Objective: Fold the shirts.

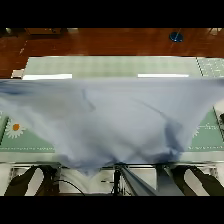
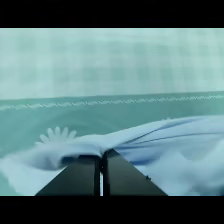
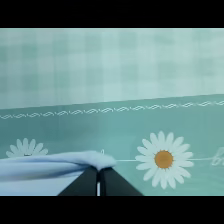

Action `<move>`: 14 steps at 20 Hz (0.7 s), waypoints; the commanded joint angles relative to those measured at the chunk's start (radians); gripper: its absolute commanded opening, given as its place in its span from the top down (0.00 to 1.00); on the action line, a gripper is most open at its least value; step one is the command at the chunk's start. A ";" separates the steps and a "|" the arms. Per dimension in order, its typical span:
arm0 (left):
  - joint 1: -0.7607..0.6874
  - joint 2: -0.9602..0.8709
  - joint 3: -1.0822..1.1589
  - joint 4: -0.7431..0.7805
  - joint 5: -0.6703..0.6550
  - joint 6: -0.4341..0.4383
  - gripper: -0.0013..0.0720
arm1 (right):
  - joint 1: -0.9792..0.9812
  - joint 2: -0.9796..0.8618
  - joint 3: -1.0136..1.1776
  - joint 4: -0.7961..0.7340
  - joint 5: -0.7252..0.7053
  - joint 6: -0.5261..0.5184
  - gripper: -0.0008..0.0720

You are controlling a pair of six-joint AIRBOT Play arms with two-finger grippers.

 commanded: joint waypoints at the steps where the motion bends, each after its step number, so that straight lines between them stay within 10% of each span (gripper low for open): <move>1: -0.076 -0.181 -0.129 -0.040 0.153 0.056 0.96 | 0.010 -0.219 -0.074 0.056 -0.174 -0.011 0.95; 14: -0.347 -0.842 0.012 -0.074 0.682 0.163 0.96 | 0.010 -0.642 -0.045 0.223 -0.644 -0.068 0.95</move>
